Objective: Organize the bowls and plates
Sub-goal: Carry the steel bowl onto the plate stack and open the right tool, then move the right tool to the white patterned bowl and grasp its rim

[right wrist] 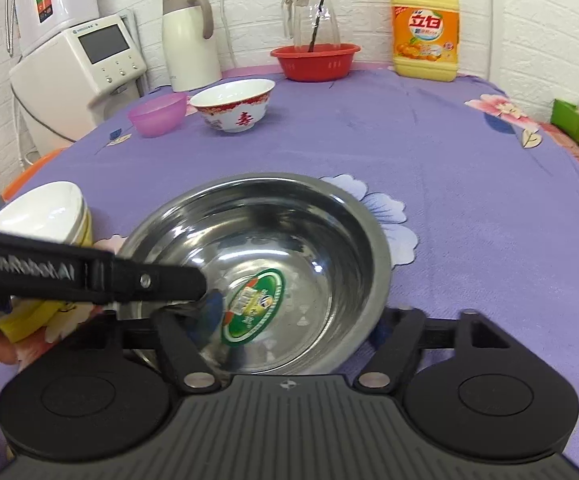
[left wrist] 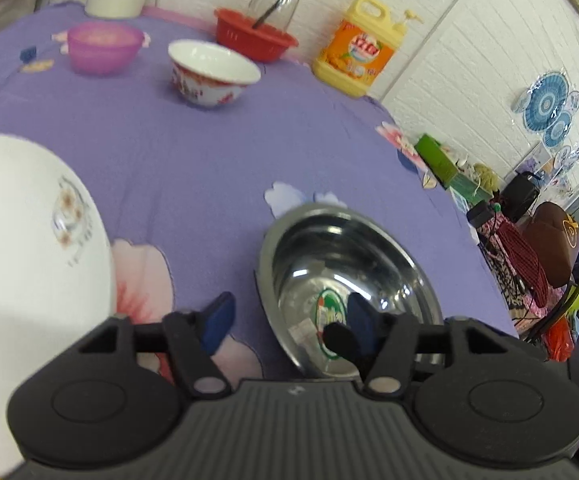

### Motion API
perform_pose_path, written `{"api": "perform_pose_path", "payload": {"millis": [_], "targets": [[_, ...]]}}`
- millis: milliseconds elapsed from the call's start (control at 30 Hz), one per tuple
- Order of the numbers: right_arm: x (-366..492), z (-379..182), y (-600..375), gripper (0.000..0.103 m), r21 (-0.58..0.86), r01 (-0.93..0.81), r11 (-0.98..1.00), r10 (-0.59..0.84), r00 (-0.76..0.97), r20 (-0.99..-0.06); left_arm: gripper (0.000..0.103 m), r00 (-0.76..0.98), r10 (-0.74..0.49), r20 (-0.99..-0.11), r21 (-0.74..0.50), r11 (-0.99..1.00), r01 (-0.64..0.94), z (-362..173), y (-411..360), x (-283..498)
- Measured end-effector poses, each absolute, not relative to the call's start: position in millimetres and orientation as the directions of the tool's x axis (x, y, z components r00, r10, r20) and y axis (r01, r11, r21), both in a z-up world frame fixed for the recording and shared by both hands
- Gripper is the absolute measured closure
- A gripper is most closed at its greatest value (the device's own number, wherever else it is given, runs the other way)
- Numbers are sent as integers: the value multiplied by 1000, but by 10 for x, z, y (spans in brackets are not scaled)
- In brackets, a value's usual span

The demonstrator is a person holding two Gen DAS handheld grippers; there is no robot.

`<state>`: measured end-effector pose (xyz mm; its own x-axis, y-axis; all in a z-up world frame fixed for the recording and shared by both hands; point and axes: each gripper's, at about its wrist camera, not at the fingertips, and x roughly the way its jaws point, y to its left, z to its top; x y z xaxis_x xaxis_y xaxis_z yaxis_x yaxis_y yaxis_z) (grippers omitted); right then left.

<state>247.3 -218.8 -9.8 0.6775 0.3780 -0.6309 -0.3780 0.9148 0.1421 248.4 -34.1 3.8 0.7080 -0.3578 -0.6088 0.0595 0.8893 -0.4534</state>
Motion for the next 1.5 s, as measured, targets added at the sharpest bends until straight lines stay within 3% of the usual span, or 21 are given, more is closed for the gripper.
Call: {"api": "perform_pose_path", "payload": {"millis": [400, 833, 1067, 1200, 1333, 1500], "targets": [[2144, 317, -2684, 0, 207, -271, 940, 340, 788, -513, 36, 825, -323, -463, -437, 893, 104, 684, 140, 1894], [1884, 1164, -2592, 0, 240, -408, 881, 469, 820, -327, 36, 893, -363, -267, -430, 874, 226, 1670, 420, 1537], [2074, 1861, -2526, 0, 286, -517, 807, 582, 779, -234, 35, 948, -302, -103, -280, 923, 263, 2572, 449, 1469], [2336, 2403, -2433, 0, 237, -530, 814, 573, 801, -173, 33, 969, -244, -27, -212, 949, 233, 2984, 448, 1615], [2777, 2658, -2356, 0, 228, -514, 827, 554, 814, -174, 32, 971, -229, -75, -236, 950, 205, 2954, 532, 2028], [3422, 2325, -2149, 0, 212, -474, 855, 518, 804, -293, 32, 939, -225, -261, -286, 947, 148, 2280, 664, 2749]]}}
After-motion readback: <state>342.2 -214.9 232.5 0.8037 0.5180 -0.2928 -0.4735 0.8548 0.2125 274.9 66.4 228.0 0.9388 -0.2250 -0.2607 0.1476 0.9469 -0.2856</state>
